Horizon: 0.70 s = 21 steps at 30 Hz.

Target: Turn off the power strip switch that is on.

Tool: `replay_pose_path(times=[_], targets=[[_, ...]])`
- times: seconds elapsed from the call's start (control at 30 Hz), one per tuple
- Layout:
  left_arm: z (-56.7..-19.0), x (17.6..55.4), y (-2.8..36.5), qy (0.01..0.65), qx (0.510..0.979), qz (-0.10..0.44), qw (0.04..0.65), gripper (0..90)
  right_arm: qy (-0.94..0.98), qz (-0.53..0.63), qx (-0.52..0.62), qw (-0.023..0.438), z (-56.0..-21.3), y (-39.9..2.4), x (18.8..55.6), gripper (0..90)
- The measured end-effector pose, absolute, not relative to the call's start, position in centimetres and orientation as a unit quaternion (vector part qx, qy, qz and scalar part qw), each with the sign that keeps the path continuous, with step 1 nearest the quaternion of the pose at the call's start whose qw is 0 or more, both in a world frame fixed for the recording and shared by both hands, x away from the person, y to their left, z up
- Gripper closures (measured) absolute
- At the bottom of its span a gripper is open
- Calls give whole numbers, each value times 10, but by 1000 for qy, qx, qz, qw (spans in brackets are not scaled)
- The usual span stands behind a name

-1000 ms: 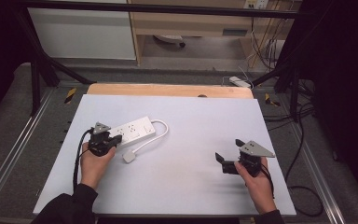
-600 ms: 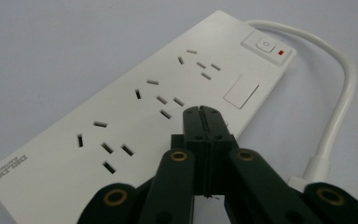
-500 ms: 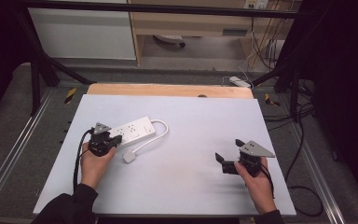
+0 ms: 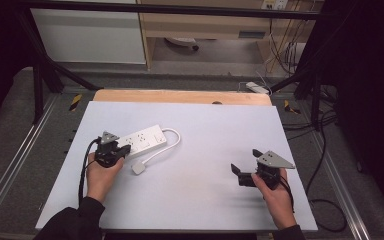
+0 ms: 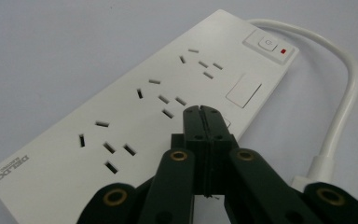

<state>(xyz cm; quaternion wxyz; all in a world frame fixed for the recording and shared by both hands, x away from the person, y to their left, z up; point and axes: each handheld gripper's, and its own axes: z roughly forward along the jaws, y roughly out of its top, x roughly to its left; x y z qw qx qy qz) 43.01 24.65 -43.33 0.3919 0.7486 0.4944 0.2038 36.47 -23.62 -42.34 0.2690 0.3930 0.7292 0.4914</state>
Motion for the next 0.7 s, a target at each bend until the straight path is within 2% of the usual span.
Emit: replay_pose_path(times=[0.7], targets=[[-434, 429, 246, 493, 749, 209, 390, 900, 730, 490, 394, 268, -424, -236, 365, 41]])
